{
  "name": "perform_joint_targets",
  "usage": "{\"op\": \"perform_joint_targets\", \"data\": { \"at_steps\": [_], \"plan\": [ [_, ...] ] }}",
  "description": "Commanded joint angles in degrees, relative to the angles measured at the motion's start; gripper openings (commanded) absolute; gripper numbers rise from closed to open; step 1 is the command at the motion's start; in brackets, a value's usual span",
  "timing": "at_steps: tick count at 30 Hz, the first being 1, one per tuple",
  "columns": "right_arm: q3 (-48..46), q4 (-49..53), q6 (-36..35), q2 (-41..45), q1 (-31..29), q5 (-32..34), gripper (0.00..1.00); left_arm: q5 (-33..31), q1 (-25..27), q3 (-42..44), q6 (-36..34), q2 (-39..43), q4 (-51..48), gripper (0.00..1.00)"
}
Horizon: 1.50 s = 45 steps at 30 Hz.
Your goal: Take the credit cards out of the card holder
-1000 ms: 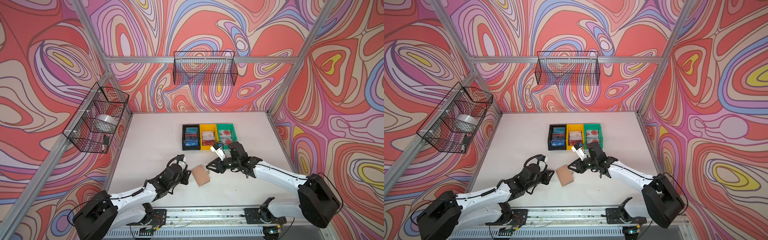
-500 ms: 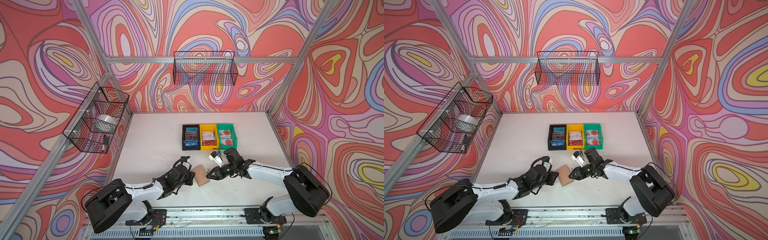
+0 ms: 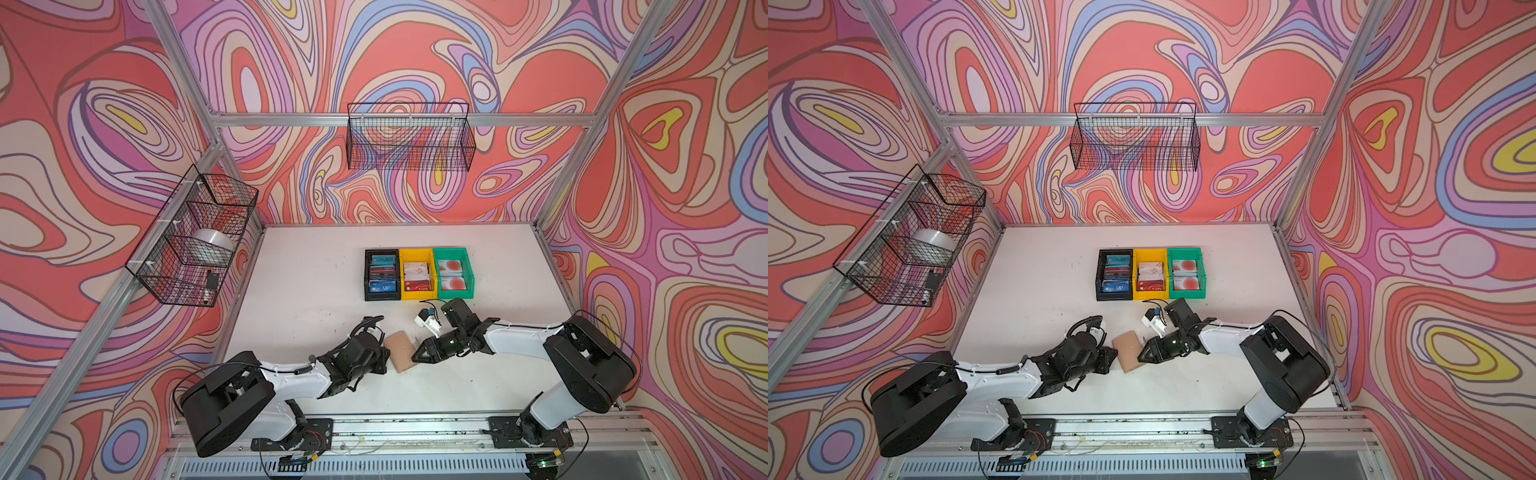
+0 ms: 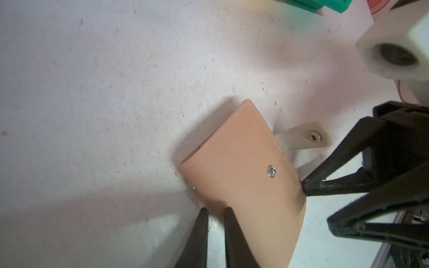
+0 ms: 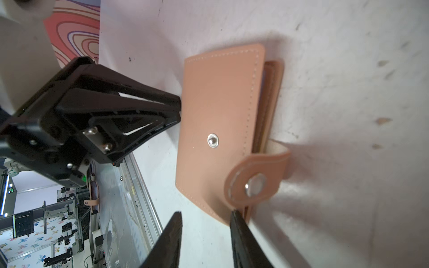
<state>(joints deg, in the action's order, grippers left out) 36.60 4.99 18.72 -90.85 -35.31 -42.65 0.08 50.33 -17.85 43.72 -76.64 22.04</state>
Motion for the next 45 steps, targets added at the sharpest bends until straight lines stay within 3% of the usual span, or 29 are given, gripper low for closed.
{"op": "perform_joint_targets", "data": {
  "at_steps": [1, 10, 18, 25, 35, 45],
  "plan": [
    [1.1, 2.5, -1.5, 1.6, -0.3, 1.8, 0.38, -0.7, 0.7, 1.6, 1.5, -0.3, 0.0, 0.17],
    [0.8, 4.8, -2.1, 5.9, -0.3, 5.9, 0.39, -1.4, 0.8, 1.1, 0.7, -1.5, 0.1, 0.16],
    [1.2, 2.1, -0.8, 1.5, -0.3, 3.5, 0.39, 0.2, 0.8, -1.1, 0.1, -6.4, 2.6, 0.15],
    [1.0, 2.0, -0.3, 1.5, -0.3, 6.9, 0.39, 1.0, 1.0, -0.2, 1.8, -8.8, 5.8, 0.14],
    [0.9, 4.8, -0.8, 5.6, -0.3, 12.3, 0.4, -0.1, 1.2, -2.1, -0.9, -6.7, 0.1, 0.13],
    [2.0, 2.9, 0.3, 0.8, -0.3, 8.9, 0.41, 1.4, 1.2, -2.7, -0.1, -9.7, 2.7, 0.13]
  ]
}}
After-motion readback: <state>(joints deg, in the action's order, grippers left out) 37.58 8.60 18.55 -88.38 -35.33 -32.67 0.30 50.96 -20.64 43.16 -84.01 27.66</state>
